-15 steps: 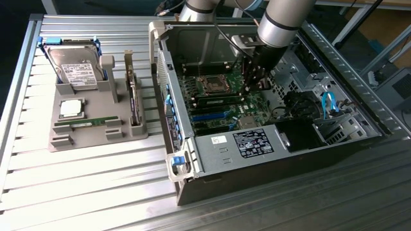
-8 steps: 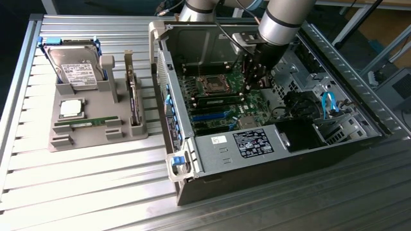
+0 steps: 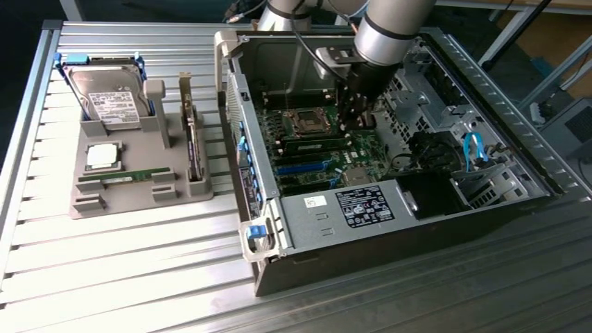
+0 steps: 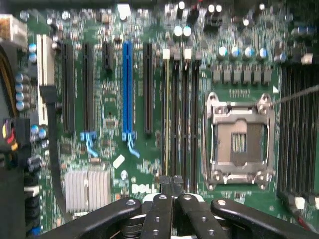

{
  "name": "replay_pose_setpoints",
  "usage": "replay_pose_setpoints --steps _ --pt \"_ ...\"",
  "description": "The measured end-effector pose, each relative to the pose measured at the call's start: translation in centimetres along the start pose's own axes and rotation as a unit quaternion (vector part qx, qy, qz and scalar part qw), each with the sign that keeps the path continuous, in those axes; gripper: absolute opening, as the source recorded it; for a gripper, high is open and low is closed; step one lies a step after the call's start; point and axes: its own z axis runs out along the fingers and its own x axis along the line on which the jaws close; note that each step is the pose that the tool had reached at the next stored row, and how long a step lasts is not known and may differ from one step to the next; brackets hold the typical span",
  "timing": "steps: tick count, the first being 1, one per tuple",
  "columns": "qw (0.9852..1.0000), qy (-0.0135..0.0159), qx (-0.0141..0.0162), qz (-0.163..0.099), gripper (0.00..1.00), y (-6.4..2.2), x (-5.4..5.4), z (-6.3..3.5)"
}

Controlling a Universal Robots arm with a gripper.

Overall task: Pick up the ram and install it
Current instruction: 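Press down the ram until it locks into place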

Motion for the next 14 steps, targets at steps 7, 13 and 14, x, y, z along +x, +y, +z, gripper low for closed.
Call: replay_pose_setpoints --steps 7,13,14 --pt "1.0 0.0 0.0004 0.0 0.1 4.38 0.0 0.04" --pt "1.0 0.0 0.0005 0.0 0.1 6.98 0.0 0.06" --pt "1.0 0.0 0.0006 0.0 0.1 7.08 0.0 0.06"
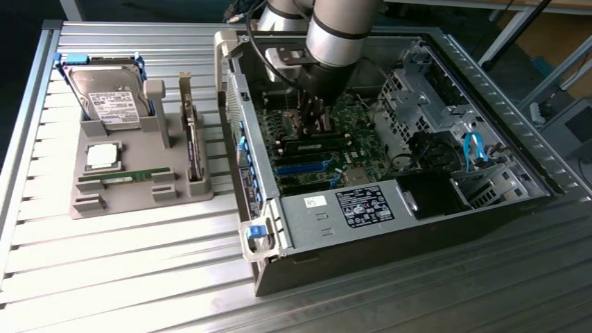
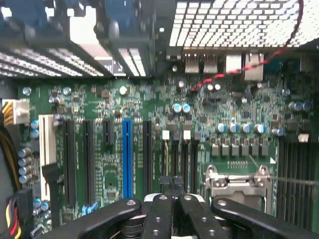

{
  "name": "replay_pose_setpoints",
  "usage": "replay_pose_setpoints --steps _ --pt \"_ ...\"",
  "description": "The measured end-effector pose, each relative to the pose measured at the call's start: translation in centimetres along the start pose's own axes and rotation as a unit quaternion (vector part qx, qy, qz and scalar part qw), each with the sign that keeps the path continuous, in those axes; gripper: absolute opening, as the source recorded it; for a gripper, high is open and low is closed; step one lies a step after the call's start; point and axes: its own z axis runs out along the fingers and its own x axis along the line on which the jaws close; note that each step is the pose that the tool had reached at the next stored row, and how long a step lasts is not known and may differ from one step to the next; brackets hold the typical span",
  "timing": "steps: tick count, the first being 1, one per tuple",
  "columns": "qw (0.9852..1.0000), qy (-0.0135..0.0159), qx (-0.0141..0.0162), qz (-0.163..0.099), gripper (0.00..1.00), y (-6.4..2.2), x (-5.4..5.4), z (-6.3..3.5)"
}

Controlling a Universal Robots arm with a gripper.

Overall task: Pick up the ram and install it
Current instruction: 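Press down the ram until it locks into place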

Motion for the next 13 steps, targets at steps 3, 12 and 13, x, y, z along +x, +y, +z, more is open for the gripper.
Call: replay_pose_setpoints --steps 3,12,13 --pt "1.0 0.0001 -0.0001 0.0 0.1 0.02 0.0 0.0" --pt "1.0 0.0001 -0.0001 0.0 0.1 0.03 0.0 0.89" --pt "1.0 0.0001 -0.0001 0.0 0.1 0.03 0.1 1.05"
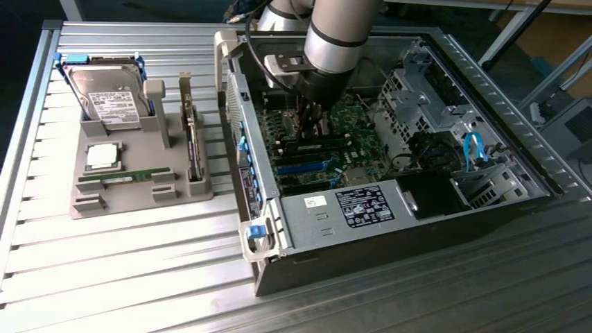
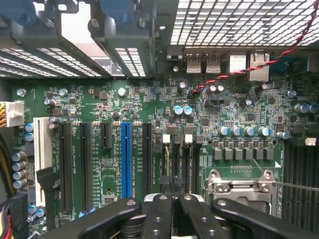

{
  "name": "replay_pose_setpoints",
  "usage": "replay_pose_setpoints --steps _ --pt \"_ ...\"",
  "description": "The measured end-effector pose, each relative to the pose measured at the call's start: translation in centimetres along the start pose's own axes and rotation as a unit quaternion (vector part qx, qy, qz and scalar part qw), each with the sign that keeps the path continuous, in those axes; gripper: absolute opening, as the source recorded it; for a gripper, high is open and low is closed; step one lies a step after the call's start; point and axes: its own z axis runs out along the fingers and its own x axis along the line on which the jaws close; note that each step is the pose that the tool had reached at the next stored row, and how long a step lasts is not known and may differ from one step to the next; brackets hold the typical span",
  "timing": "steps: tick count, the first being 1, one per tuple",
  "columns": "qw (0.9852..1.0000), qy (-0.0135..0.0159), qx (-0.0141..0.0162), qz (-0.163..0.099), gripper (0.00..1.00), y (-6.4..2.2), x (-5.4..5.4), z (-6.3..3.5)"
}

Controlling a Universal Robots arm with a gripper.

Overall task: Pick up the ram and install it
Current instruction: 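Press down the ram until it locks into place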

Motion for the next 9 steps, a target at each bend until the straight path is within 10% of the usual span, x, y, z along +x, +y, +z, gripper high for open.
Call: replay_pose_setpoints --steps 9 --pt "1.0 -0.0001 0.0 0.0 0.1 0.0 0.05 0.12"
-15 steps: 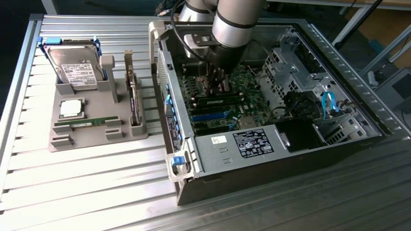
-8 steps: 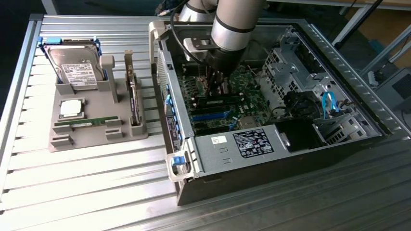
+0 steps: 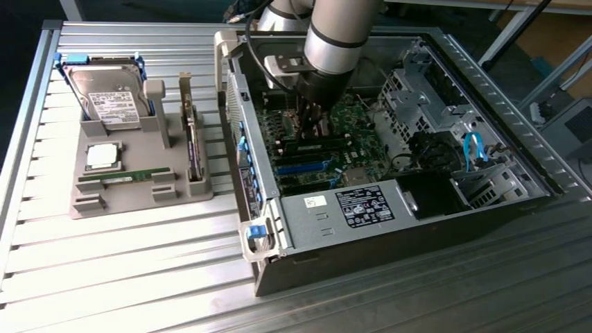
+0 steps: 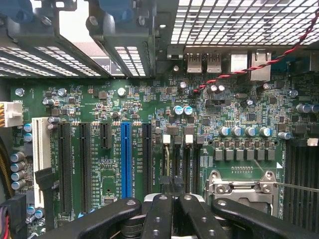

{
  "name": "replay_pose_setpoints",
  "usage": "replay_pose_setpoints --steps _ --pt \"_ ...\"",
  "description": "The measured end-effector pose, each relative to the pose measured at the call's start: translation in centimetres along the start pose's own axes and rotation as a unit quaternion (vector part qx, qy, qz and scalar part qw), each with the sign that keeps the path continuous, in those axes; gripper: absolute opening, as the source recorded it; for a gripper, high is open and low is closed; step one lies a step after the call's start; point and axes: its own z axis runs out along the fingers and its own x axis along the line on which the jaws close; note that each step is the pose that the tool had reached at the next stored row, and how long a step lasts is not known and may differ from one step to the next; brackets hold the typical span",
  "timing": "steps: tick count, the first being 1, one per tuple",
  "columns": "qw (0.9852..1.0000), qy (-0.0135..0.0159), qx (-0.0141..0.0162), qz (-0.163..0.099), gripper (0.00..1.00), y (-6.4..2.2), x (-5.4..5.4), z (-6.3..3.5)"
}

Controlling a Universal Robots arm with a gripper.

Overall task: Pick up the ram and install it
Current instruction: 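Press down the ram until it locks into place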

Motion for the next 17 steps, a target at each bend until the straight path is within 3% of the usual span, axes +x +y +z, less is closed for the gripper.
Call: replay_pose_setpoints --steps 17 --pt "1.0 0.0 0.0 0.0 0.1 0.0 0.14 0.34"
